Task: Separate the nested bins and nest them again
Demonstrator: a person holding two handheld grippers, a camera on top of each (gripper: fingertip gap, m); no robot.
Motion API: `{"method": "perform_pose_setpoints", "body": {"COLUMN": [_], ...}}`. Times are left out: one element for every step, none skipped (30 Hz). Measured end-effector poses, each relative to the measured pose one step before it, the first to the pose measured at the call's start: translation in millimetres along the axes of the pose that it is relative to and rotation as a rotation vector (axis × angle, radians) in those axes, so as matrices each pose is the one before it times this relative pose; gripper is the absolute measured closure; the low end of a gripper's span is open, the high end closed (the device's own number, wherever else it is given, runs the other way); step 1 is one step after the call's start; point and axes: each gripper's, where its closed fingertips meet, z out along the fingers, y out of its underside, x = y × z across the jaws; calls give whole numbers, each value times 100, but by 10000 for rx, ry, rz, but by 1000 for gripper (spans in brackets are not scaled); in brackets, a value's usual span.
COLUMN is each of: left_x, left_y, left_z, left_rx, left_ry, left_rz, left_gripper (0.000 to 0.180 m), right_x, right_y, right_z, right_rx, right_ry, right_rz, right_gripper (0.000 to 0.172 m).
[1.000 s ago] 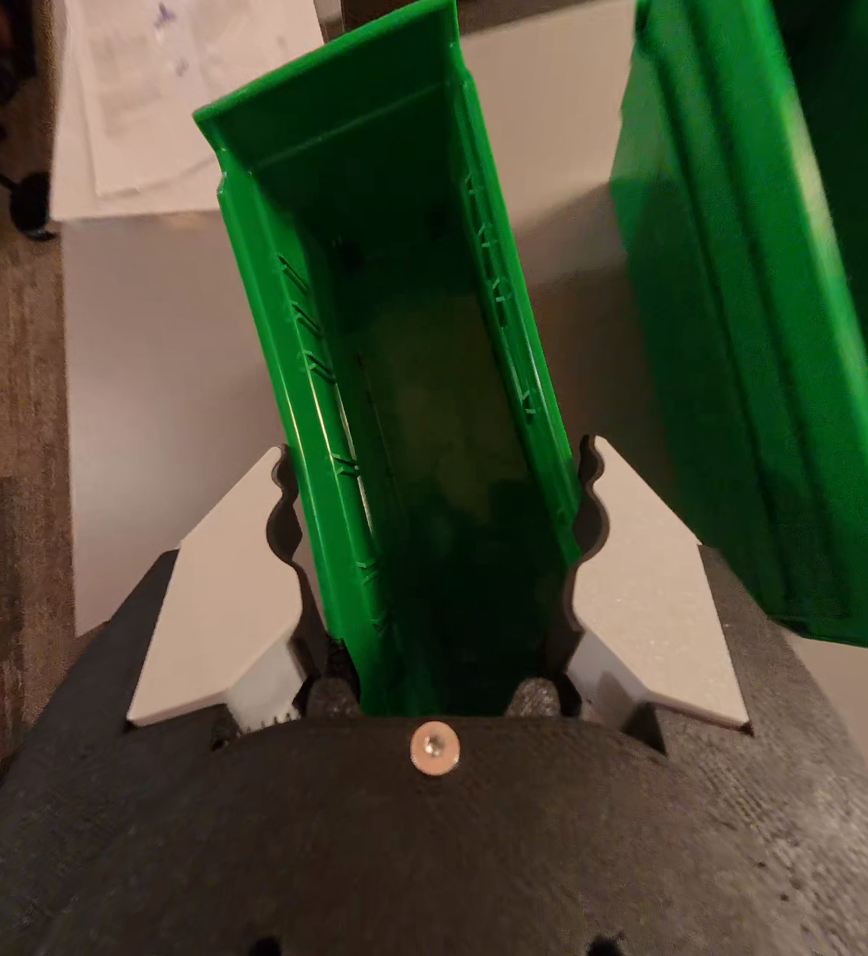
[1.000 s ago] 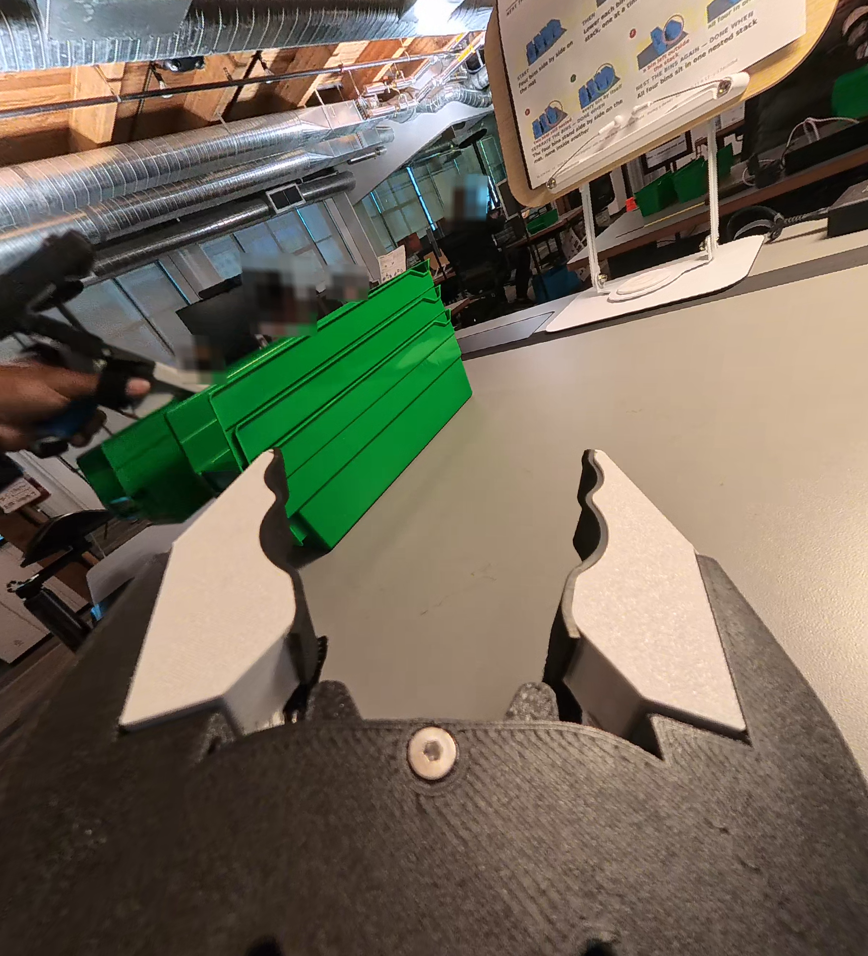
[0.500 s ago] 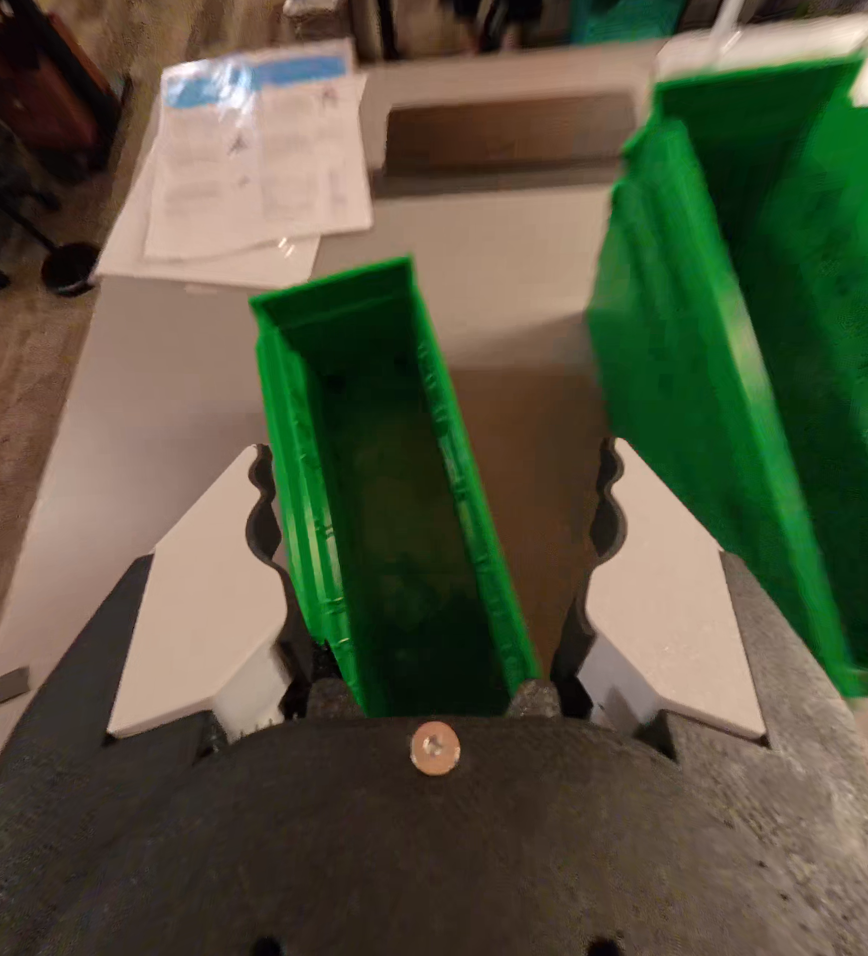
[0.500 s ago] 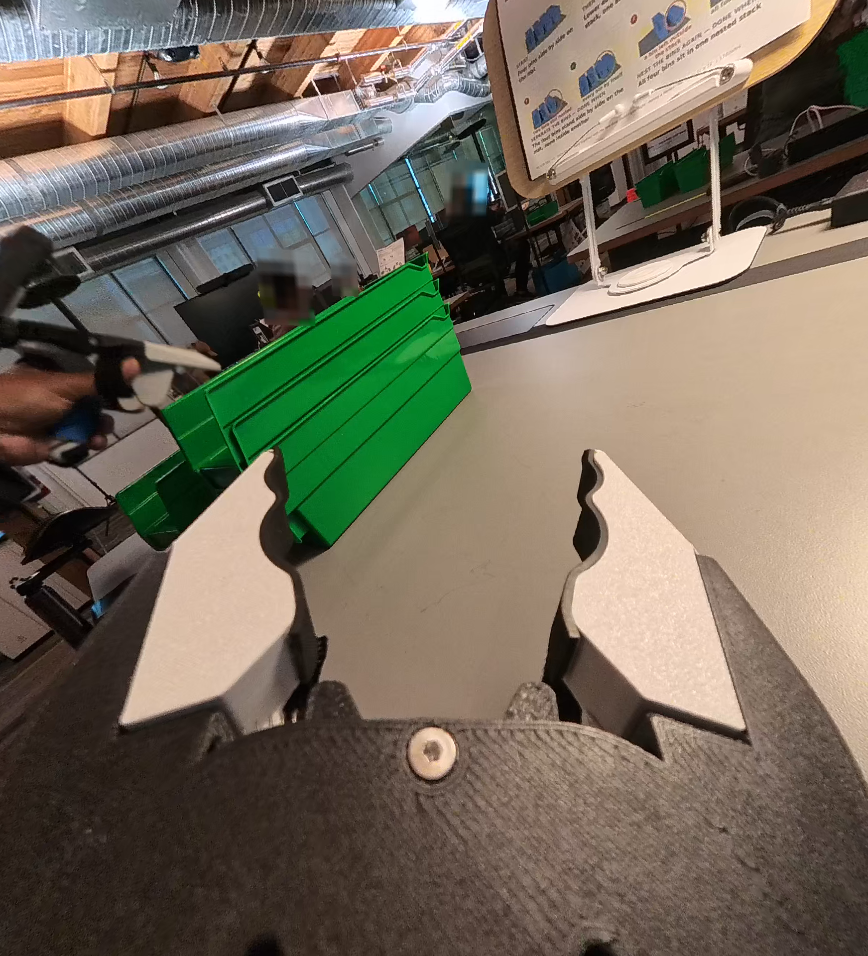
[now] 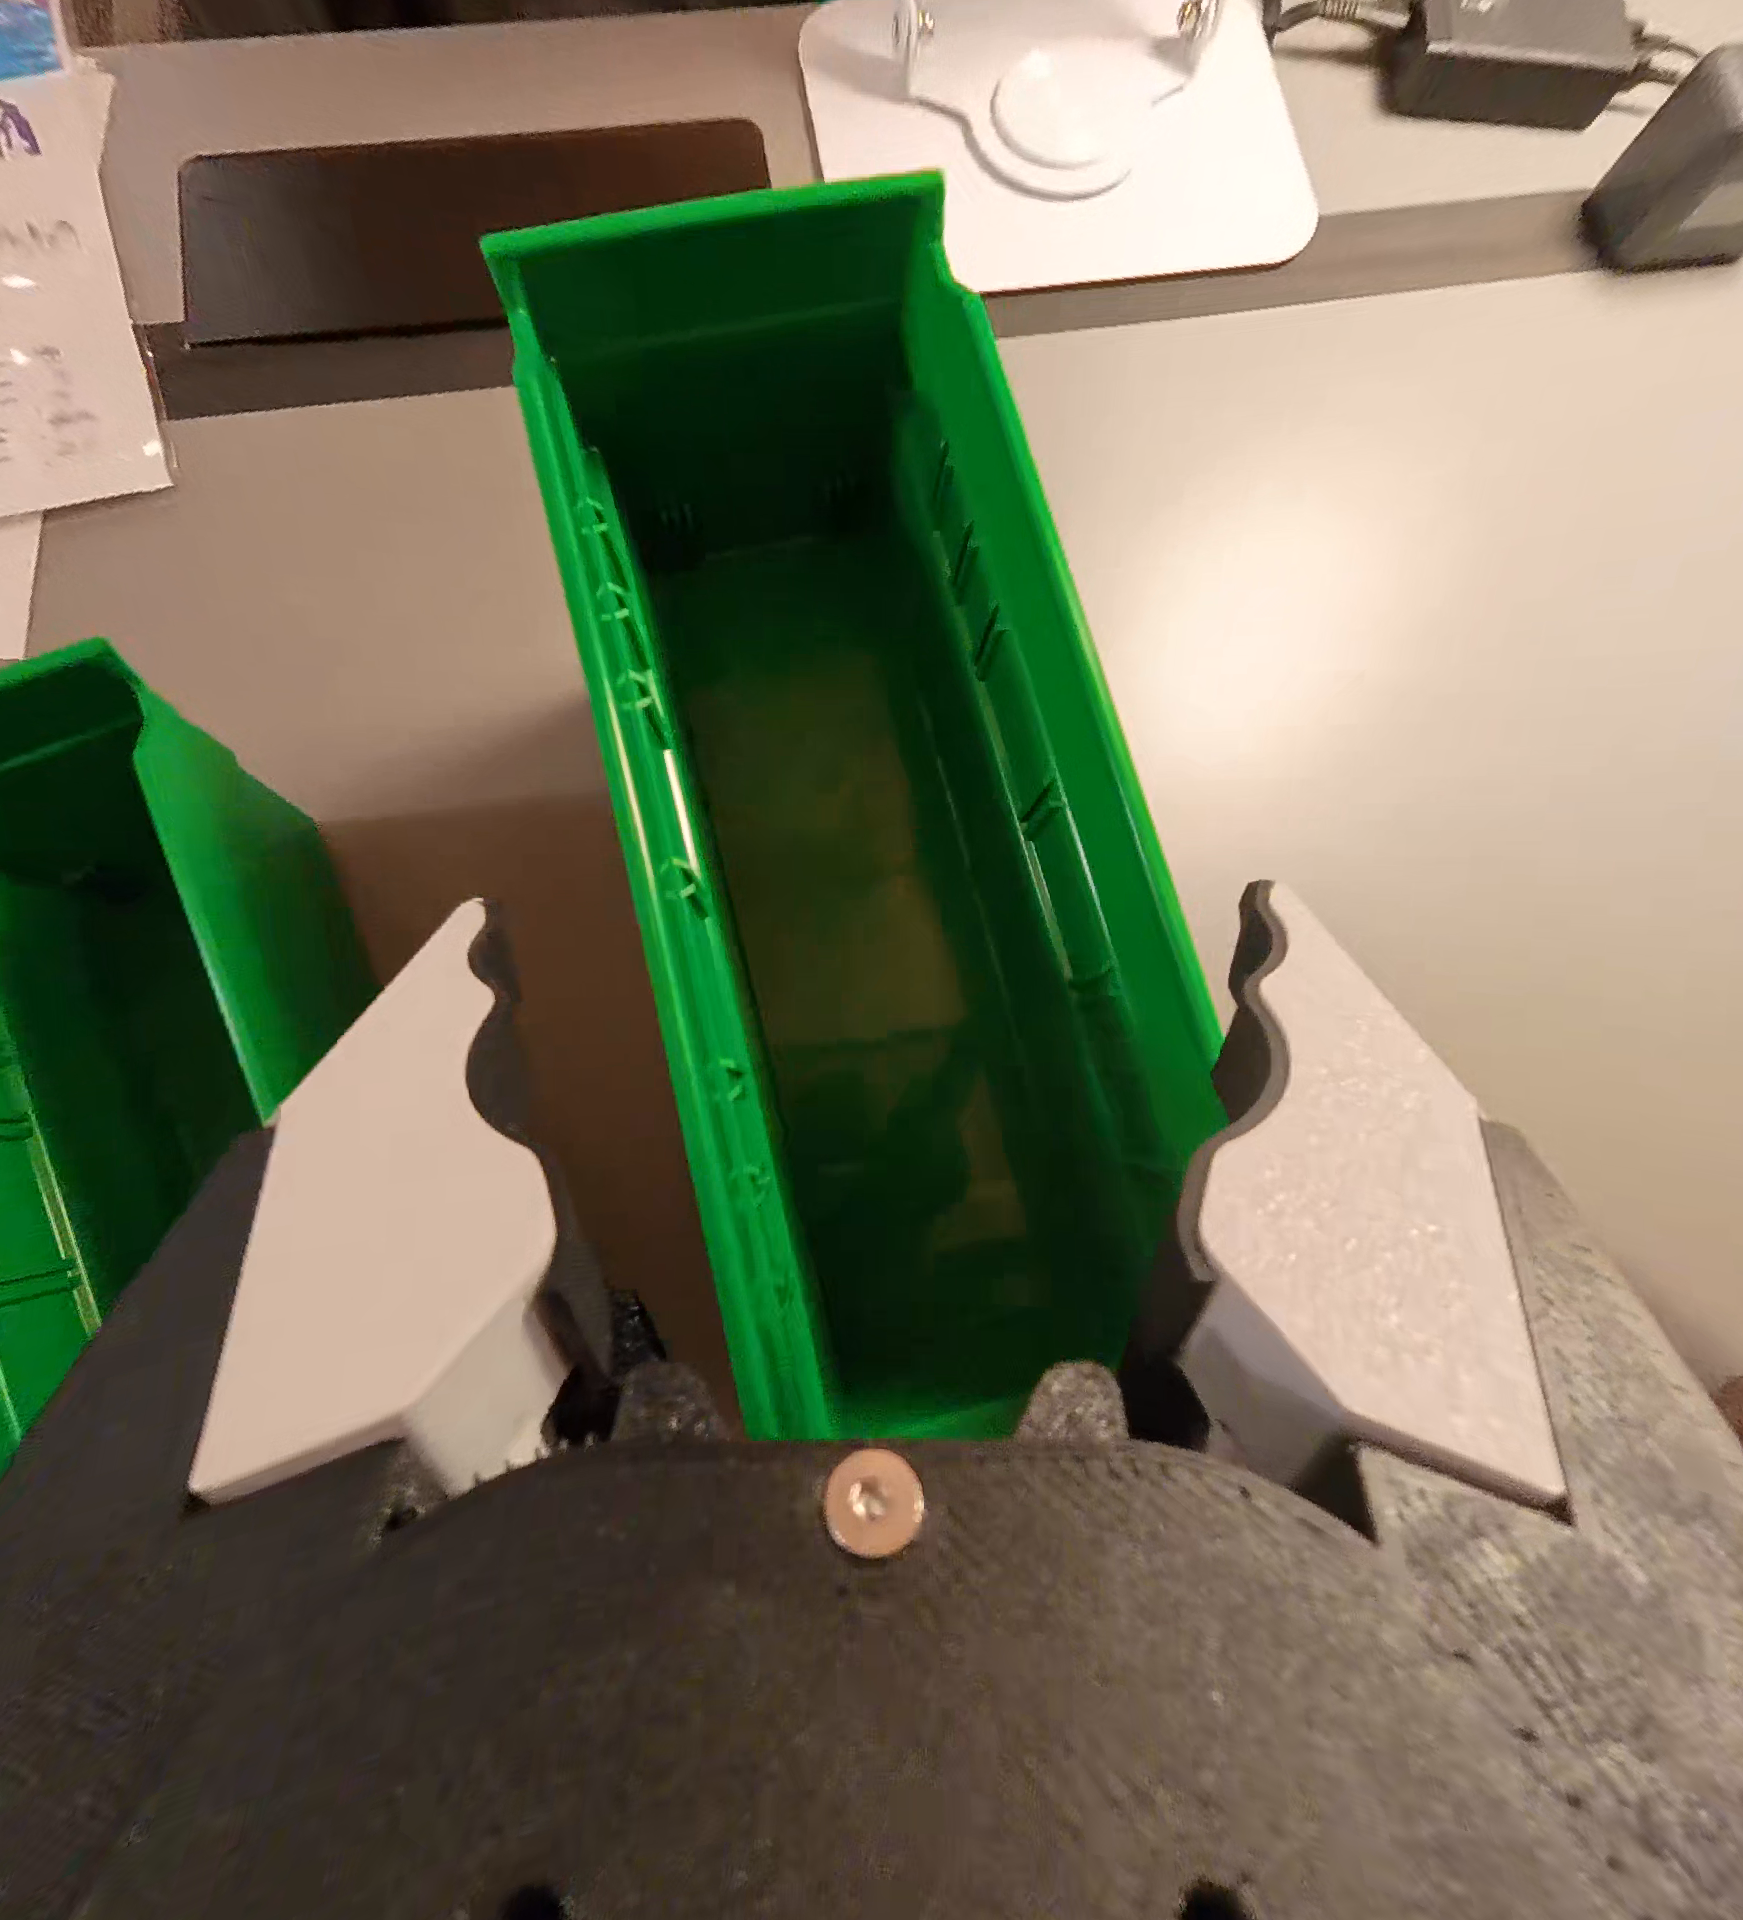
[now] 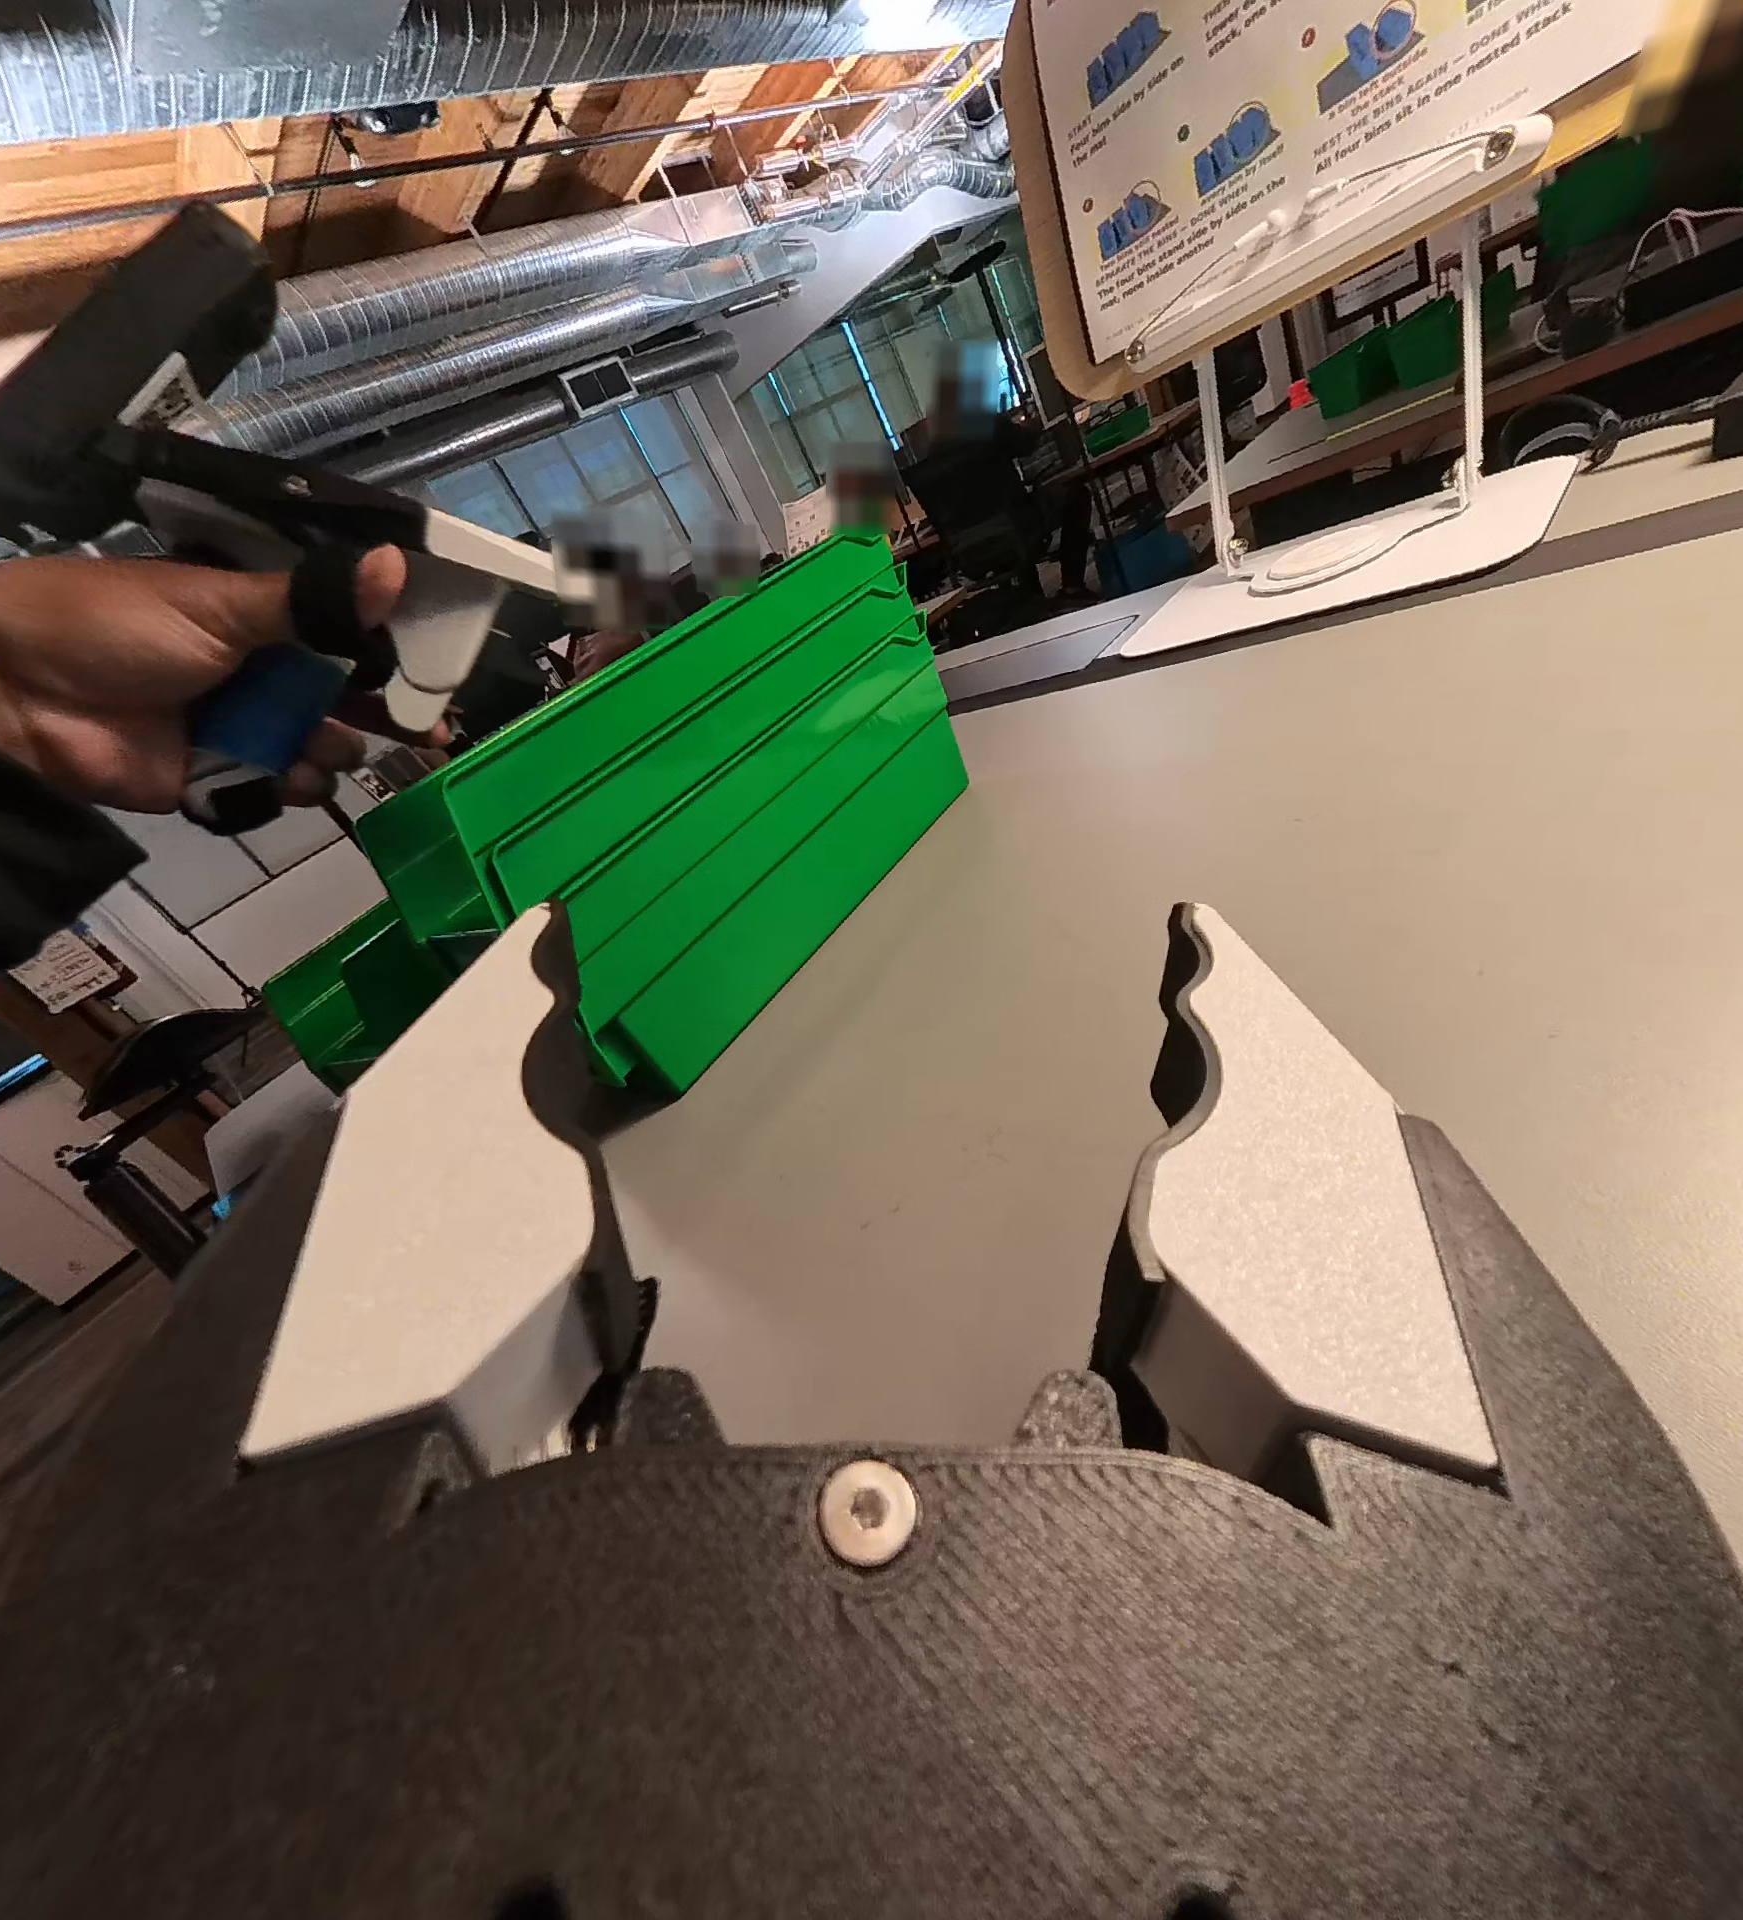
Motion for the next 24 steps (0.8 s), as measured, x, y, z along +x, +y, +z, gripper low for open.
{"method": "perform_pose_setpoints", "body": {"left_x": [179, 184, 145, 72, 33, -41, -67, -29, 83, 78, 0, -2, -9, -33, -41, -35, -42, -47, -53, -64, -68, -85, -92, -87], "left_y": [-78, -100, -47, 25, 112, 204, 223, 221, 109, -51, -73, -48, -13, 1, 27, 44, 48, 40, 15, -4, -15, -14, 4, -16], "left_z": [411, 333, 305, 315, 310, 335, 328, 301, 223, 94, 4, -32, -49, -74, -95, -115, -118, -103, -92, -72, -91, -79, -102, -114], "left_rx": [-89, -70, -90, -119, -156, -191, -187, -158, -71, 29, 44, 41, 18, 5, -25, -45, -41, -27, 0, 26, 33, 27, 14, 11], "left_ry": [-30, -28, -62, -107, -135, -163, -160, -103, 7, 45, -13, -24, -7, 14, 17, 10, 2, 2, 12, 20, 19, 14, 4, -11], "left_rz": [30, 41, 69, 121, 170, 181, 163, 106, -2, -113, -72, 42, 52, 1, 20, 10, -19, -24, -32, -56, -58, -37, -10, 10], "left_gripper": [45, 45, 46, 46, 46, 46, 47, 48, 48, 53, 55, 58, 60, 62, 66, 69, 72, 75, 77, 78, 79, 81, 82, 83], "right_x": [-5, -2, 13, 13, 23, 24, 17, 5, 5, -25, -28, -14, -5, -3, -16, -3, -1, 1, 2, -4, -5, 0, -1, -4], "right_y": [40, 41, 42, 40, 26, 13, 12, -11, -17, -31, -15, -14, -14, -14, -5, -4, 1, 3, -3, -2, 8, 12, 4, -2], "right_z": [29, 42, 40, 25, 33, 16, 4, -7, -16, -15, -22, -11, -16, -7, -6, 2, -9, 7, -4, 1, 2, 8, -2, 1], "right_rx": [-26, -34, -32, -30, -21, -13, -8, 4, 14, 19, 18, 12, 9, 8, 4, 3, 0, -3, -1, 1, -3, -6, -3, 2], "right_ry": [-12, -9, -6, -15, -18, -17, -15, -8, -6, -11, -9, -8, -5, -4, -7, -3, 0, -1, -1, -2, 0, 1, -1, -1], "right_rz": [12, 17, 18, 27, 42, 45, 37, 20, 3, -6, -7, -5, -1, 4, 4, -2, -4, 2, 6, 1, -5, -4, 0, 4], "right_gripper": [59, 59, 59, 59, 59, 59, 59, 59, 59, 59, 59, 59, 59, 59, 59, 59, 59, 59, 59, 59, 59, 59, 59, 59]}}
